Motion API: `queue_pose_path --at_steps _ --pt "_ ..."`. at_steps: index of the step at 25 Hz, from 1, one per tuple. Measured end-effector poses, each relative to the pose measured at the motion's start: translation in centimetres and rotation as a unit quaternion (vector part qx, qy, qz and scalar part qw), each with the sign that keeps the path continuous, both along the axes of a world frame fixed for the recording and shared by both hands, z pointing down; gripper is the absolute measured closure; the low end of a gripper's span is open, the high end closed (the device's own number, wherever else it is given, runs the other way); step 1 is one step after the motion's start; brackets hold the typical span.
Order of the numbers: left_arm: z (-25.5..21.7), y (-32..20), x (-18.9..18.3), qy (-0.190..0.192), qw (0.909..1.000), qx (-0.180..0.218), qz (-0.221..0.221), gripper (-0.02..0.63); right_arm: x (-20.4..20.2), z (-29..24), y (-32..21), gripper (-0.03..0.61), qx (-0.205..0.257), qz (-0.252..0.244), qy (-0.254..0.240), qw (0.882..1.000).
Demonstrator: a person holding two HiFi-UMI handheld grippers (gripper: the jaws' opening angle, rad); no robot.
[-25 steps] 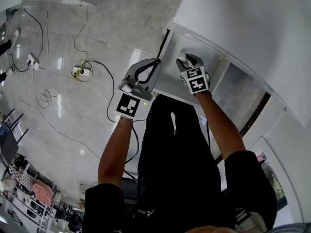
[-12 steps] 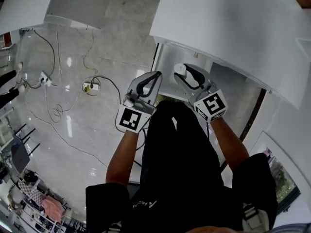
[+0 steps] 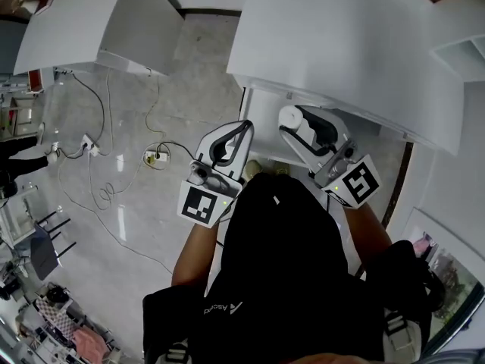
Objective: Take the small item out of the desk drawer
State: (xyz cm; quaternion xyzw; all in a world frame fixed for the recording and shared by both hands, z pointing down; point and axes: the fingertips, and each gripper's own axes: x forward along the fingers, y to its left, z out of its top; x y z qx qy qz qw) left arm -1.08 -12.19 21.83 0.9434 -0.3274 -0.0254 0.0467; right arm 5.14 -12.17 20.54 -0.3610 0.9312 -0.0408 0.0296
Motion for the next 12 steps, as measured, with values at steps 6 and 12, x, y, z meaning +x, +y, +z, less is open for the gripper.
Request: queue_pose_path --at_steps 6,12 --pt "-4.7 3.6 0.6 0.014 0.9994 0.033 -0.002 0.615 1.6 -5.6 4.6 0.411 0.047 -0.004 -0.024 0.999" --pt "-7.0 5.5 1.0 0.024 0.9986 0.047 0.006 0.615 1.2 -8.1 7.2 0.413 0.070 -0.013 -0.031 0.997"
